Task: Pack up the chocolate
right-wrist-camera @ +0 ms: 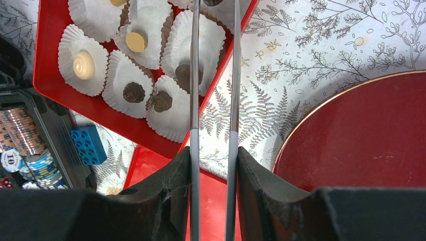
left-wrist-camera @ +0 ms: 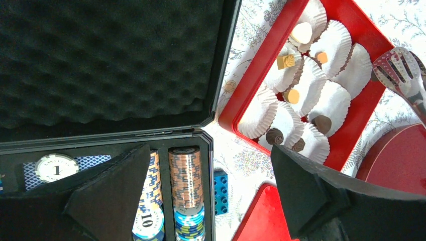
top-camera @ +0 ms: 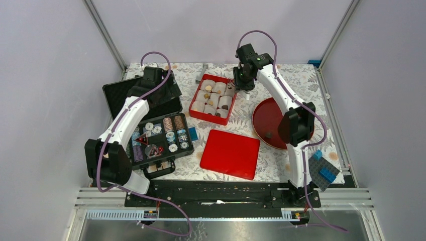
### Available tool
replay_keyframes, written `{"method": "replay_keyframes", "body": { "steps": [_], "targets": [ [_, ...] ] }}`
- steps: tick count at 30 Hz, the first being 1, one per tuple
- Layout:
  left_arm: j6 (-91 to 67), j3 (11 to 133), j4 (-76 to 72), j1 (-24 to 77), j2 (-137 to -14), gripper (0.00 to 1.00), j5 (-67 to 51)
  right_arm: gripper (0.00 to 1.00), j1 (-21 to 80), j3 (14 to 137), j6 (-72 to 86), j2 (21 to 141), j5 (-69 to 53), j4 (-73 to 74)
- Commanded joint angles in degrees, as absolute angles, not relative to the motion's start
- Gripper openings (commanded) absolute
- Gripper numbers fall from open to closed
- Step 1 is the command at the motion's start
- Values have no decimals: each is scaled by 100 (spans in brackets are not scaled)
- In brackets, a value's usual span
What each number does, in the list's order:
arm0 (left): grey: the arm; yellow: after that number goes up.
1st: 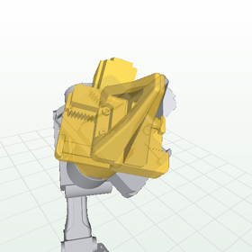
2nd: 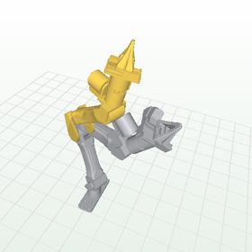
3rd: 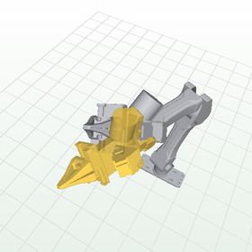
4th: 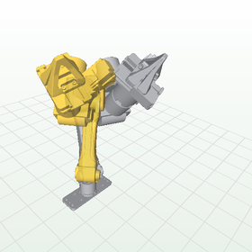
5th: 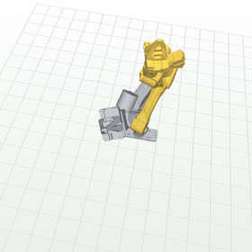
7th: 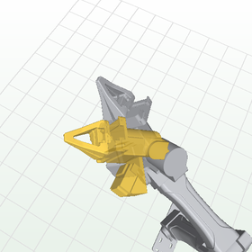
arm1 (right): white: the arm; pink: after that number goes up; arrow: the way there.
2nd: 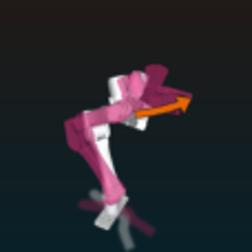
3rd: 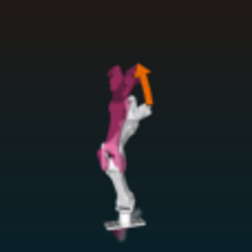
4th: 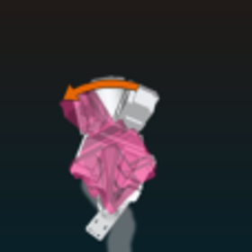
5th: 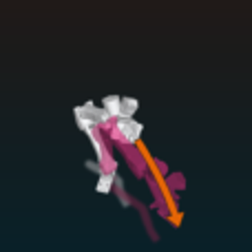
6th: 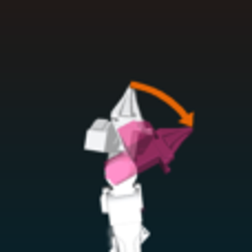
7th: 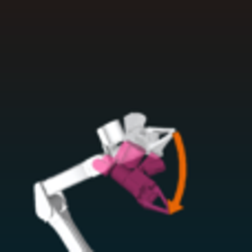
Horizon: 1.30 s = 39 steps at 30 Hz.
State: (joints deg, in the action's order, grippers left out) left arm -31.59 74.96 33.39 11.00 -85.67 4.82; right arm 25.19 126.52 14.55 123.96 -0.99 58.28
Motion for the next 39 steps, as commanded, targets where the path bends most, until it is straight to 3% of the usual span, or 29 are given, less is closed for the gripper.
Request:
{"method": "replay_keyframes", "body": {
  "steps": [1,26,34,39],
  "targets": [
    [-3164,7455,3203,1072,-8318,99,488,38,2550,12755,1361,12417,-27,5845],
    [-3164,7286,3194,1071,-8200,99,484,45,2542,12630,1386,12362,-29,5728],
    [-3155,7348,3151,1072,-8221,99,449,24,2550,12741,1404,12082,-29,5631],
    [-3117,7507,3152,1071,-8282,99,399,19,2541,12989,1438,11738,240,5634]
  ]
}}
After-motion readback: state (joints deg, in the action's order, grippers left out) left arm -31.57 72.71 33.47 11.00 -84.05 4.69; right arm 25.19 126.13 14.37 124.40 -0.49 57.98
